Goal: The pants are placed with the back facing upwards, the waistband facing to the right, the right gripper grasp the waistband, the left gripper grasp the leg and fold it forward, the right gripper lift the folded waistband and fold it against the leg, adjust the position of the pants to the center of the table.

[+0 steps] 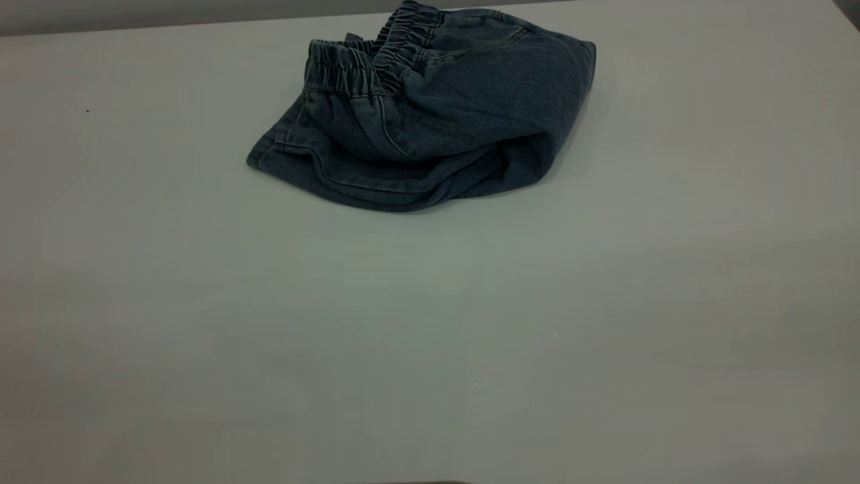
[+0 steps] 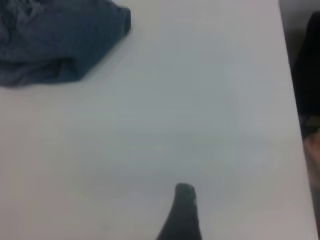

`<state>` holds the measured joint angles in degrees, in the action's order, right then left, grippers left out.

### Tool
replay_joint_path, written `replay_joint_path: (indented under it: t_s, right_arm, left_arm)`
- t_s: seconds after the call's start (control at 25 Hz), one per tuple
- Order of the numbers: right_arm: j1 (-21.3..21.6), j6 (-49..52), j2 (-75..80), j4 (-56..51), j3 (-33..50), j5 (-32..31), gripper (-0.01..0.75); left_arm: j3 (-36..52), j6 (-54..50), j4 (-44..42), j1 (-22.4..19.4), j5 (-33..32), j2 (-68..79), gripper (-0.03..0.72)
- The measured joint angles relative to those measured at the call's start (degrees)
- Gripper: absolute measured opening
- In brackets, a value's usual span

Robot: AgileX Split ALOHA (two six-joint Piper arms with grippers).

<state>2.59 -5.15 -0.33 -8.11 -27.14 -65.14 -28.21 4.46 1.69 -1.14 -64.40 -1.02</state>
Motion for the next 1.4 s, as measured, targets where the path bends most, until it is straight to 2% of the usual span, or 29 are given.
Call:
replay_joint_path:
  t_s: [0.68, 0.92, 1.4]
  right_arm:
    - [0.06, 0.00, -0.29, -0.31, 0.00, 0.00, 0.563]
    - [0.17, 5.52, -0.29, 5.14, 0.00, 0.00, 0.558]
    - [0.22, 6.61, -0.29, 5.75, 0.00, 0.00, 0.552]
  left_arm:
    - [0.00, 0.00, 0.06, 0.00, -0.10, 0.00, 0.456]
    - [0.00, 0.00, 0.06, 0.00, -0.20, 0.00, 0.456]
    - [0.00, 0.00, 0.06, 0.00, -0.21, 0.00, 0.456]
